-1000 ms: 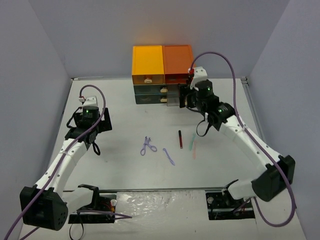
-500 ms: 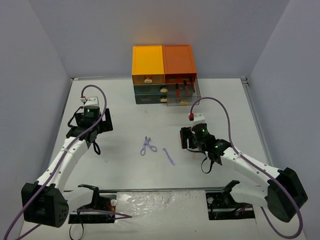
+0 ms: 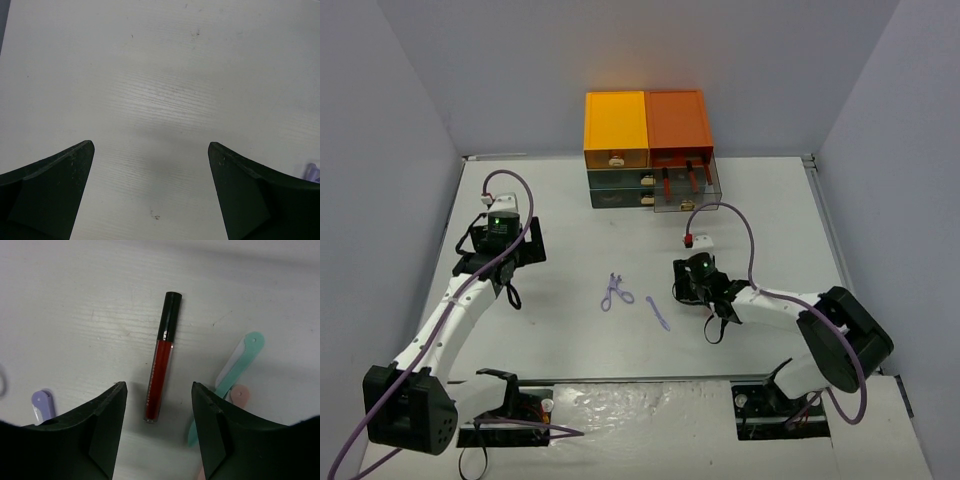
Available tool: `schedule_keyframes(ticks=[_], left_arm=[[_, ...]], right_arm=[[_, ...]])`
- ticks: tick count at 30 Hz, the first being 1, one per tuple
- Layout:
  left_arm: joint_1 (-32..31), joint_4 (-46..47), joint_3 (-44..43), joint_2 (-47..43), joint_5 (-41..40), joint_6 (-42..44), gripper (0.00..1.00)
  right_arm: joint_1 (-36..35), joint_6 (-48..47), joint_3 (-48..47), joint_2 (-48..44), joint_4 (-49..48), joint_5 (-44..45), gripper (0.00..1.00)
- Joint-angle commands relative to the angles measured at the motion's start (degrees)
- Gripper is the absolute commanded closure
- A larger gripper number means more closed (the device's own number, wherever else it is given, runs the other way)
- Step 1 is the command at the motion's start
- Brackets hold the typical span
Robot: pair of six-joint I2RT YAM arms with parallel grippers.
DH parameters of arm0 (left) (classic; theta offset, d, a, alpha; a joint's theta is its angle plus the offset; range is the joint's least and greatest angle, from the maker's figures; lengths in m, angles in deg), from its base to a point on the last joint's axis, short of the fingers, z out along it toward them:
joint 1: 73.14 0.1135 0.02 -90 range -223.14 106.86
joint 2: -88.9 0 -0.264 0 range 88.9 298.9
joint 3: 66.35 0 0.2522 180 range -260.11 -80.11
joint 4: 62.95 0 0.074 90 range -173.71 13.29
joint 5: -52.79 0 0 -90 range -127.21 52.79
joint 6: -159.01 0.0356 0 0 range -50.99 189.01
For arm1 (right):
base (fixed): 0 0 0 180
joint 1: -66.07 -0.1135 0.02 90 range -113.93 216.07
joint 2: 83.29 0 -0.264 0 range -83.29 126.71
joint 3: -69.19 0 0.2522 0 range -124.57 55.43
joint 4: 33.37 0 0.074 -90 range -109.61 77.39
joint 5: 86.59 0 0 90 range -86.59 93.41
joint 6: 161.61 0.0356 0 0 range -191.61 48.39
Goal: Organize the makeup
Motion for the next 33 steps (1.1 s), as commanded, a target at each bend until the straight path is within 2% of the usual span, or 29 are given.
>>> schedule_keyframes(ticks=[1, 6, 8, 11, 14, 19, 25, 29, 33], left_arm=[[0.5, 2.5, -2.7, -0.7, -0.4, 0.2, 0.03], [0.5, 2.4, -2.7, -0.7, -0.5, 0.2, 0.03], [0.6, 2.3, -2.7, -0.7, -0.5, 0.3, 0.03], [0.6, 2.4, -2.8, -0.7, -0.5, 0.3, 0.03], [0.6, 2.4, -2.8, -0.7, -0.5, 0.3, 0.03], [0.6, 2.4, -2.9, -0.4, -0.3, 0.3, 0.03], [0.6, 2.4, -3.0, -0.3, -0.1, 0.2, 0.03], [0.6, 2.3, -3.0, -0.3, -0.1, 0.2, 0.03], [0.6, 2.3, -2.9, -0.5, -0.1, 0.3, 0.03]], right_arm=[[-1.4, 0.9, -1.5, 3.7, -4.3, 4.6, 0.51], [-3.8, 1.4, -1.8, 6.8, -3.8, 5.9, 0.64], [-5.2, 1.5, -2.6, 7.1, -2.6, 6.3, 0.79], [-7.3, 1.5, -3.6, 6.3, -0.8, 6.3, 0.92], [-9.8, 1.0, -5.1, 4.0, 1.7, 5.6, 0.99], [-13.2, -1.1, -10.8, -2.7, 6.7, 6.1, 1.00], [-13.2, -7.0, -22.9, -9.2, 12.8, 7.9, 1.00], [-9.7, -9.9, -32.8, -7.7, 17.0, 8.6, 1.00], [-1.9, -11.1, -43.2, -2.9, 19.6, 3.1, 1.00]])
